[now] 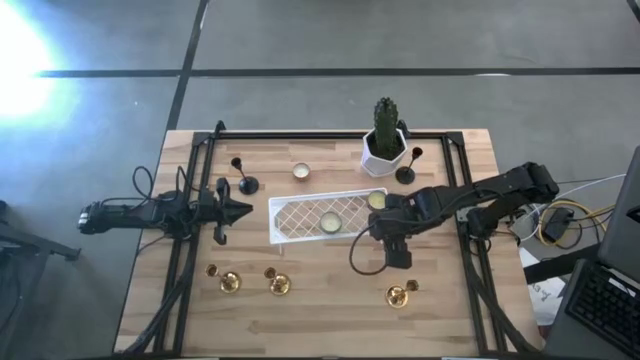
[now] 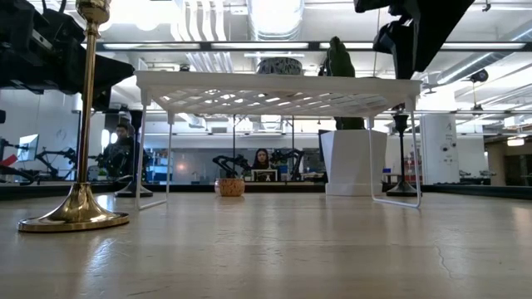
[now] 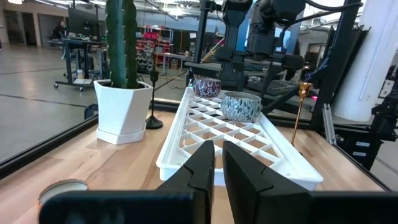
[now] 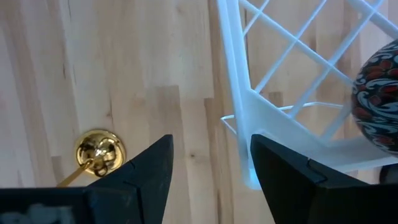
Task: Pick & Place candle stick holders
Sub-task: Adjust the shelf
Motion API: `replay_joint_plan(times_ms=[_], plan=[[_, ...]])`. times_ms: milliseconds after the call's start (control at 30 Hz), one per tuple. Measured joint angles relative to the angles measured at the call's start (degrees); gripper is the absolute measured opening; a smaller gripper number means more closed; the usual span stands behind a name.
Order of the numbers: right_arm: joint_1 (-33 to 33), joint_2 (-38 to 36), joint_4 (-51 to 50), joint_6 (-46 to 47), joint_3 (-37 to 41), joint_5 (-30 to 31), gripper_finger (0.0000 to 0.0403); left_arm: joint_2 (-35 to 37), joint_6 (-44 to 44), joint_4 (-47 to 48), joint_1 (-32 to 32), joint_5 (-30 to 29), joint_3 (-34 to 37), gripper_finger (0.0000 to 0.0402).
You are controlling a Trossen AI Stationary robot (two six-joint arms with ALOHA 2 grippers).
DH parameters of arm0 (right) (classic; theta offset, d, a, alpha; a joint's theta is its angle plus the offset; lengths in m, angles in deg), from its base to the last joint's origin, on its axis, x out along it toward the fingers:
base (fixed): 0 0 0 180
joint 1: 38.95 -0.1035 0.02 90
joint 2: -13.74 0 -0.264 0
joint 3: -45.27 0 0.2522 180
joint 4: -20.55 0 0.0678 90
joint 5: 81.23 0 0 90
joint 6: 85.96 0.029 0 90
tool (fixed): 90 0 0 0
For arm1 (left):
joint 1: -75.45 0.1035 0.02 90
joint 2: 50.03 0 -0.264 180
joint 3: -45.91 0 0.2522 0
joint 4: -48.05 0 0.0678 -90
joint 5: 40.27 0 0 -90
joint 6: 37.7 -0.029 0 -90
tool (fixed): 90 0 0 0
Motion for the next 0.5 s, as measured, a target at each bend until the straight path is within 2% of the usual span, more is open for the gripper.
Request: replay_joint_plan(times_ms=[500], plan=[[0.0,0.0,0.2,1.9,0.0,-1.7,0.021,0.0,0.0,0.0,0.0,0.0,0.0,0.0037]])
